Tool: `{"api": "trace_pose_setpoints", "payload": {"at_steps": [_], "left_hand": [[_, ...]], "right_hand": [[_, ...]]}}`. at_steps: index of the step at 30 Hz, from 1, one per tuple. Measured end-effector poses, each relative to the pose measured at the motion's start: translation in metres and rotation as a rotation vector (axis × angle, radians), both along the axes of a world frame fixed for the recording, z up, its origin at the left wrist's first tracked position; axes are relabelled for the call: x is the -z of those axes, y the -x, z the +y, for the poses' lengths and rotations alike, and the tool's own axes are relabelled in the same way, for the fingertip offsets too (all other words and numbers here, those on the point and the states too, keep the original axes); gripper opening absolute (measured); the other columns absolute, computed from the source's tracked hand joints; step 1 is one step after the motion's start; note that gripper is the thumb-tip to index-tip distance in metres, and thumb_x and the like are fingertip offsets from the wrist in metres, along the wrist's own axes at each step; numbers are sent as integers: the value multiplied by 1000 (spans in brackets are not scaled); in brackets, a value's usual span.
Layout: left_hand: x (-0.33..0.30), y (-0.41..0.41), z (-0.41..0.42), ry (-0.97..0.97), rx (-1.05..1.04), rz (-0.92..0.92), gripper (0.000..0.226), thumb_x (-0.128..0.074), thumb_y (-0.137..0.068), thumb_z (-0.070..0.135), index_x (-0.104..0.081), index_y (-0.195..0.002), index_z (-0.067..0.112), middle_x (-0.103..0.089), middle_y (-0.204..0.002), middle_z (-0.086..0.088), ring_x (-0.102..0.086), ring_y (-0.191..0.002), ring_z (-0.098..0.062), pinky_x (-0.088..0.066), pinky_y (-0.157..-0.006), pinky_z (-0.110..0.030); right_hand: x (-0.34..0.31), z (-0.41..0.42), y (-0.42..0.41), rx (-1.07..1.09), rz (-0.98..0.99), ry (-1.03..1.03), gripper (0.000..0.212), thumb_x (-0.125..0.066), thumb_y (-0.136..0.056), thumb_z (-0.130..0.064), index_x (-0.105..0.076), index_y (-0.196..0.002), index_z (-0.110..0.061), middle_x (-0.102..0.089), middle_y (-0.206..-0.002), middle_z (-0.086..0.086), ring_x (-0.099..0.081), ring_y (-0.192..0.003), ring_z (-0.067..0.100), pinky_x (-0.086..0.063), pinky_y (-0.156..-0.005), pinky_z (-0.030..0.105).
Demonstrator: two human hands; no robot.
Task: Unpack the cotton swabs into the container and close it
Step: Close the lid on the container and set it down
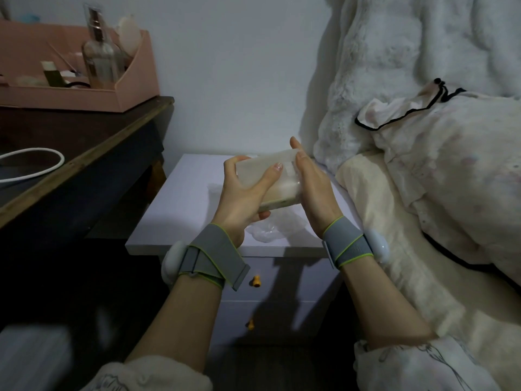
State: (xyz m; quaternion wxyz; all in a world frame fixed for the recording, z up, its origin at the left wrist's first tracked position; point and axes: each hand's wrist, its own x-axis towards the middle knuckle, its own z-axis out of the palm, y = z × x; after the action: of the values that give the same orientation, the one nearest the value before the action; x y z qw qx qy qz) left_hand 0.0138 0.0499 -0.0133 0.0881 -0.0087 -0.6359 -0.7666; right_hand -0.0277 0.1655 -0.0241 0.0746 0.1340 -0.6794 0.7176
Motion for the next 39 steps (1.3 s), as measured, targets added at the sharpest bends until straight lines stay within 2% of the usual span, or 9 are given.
{"api": "trace_pose_setpoints", "payload": {"at_steps": [3, 8, 14, 17, 22, 28, 33, 37, 39], "left_hand": [[1, 2, 0, -9, -7, 2, 42, -65, -83, 37, -35, -112, 34, -48, -100, 13, -59, -93, -16, -56, -74, -34], [2, 3, 0, -11, -5, -1, 45, -67, -83, 35, -35, -114, 33, -47, -102, 11, -58, -95, -17, -56, -71, -33], [3, 1, -2, 4, -26, 35, 44, -67, -83, 33, -35, -112, 33, -46, -100, 12, -57, -93, -15, -57, -72, -33], [1, 1, -2, -9, -30, 58, 45, -68, -82, 31, -35, -113, 32, -46, -101, 12, -57, -96, -15, -59, -71, -32], [4, 0, -2, 26, -9, 83, 49, -68, -82, 31, -32, -115, 31, -44, -102, 14, -57, -94, -12, -60, -68, -29], [3, 0, -6, 165, 111, 60, 71, -76, -74, 21, -24, -121, 33, -38, -121, 2, -49, -113, -20, -59, -75, -31], [8, 1, -1, 185, 31, 76, 70, -77, -73, 23, -26, -118, 34, -41, -110, 7, -51, -108, -19, -59, -68, -27], [11, 3, 1, 203, 0, 59, 72, -78, -71, 26, -26, -121, 34, -43, -106, 8, -52, -108, -20, -60, -68, -30], [11, 3, 1, 205, -2, 40, 73, -78, -71, 28, -26, -122, 34, -44, -107, 8, -53, -108, -22, -60, -68, -31]], "right_hand": [[-1, -2, -3, 10, 4, -7, 57, -38, -83, -46, -41, -137, -30, -45, -143, -6, -46, -129, 9, -35, -112, 38], [-2, -3, -7, 26, -2, -7, 40, -29, -100, -34, -41, -137, -30, -45, -143, -2, -47, -127, 13, -36, -111, 39], [-1, -7, -10, -10, 25, 38, 32, -23, -100, -38, -45, -122, -46, -48, -140, 2, -51, -122, 16, -40, -108, 41], [-3, -9, -12, -53, 68, 59, 31, -27, -92, -47, -48, -114, -52, -48, -140, 7, -52, -119, 17, -42, -105, 39], [-4, -7, -12, -64, 57, 33, 38, -29, -86, -46, -47, -119, -42, -50, -134, 5, -52, -116, 17, -41, -105, 37], [-5, 0, -10, -97, -13, 65, 32, -23, -100, -35, -47, -120, -39, -54, -119, 2, -53, -103, 12, -41, -100, 35], [-4, 1, -10, -101, -63, 72, 32, -23, -100, -34, -47, -121, -37, -54, -119, 1, -54, -102, 11, -41, -101, 35], [-2, 1, -8, -86, -96, 78, 30, -23, -100, -35, -49, -116, -37, -57, -111, -1, -55, -101, 13, -41, -102, 38], [-1, 0, -8, -82, -107, 70, 30, -24, -100, -36, -50, -114, -36, -56, -116, 2, -54, -106, 16, -40, -105, 41]]}}
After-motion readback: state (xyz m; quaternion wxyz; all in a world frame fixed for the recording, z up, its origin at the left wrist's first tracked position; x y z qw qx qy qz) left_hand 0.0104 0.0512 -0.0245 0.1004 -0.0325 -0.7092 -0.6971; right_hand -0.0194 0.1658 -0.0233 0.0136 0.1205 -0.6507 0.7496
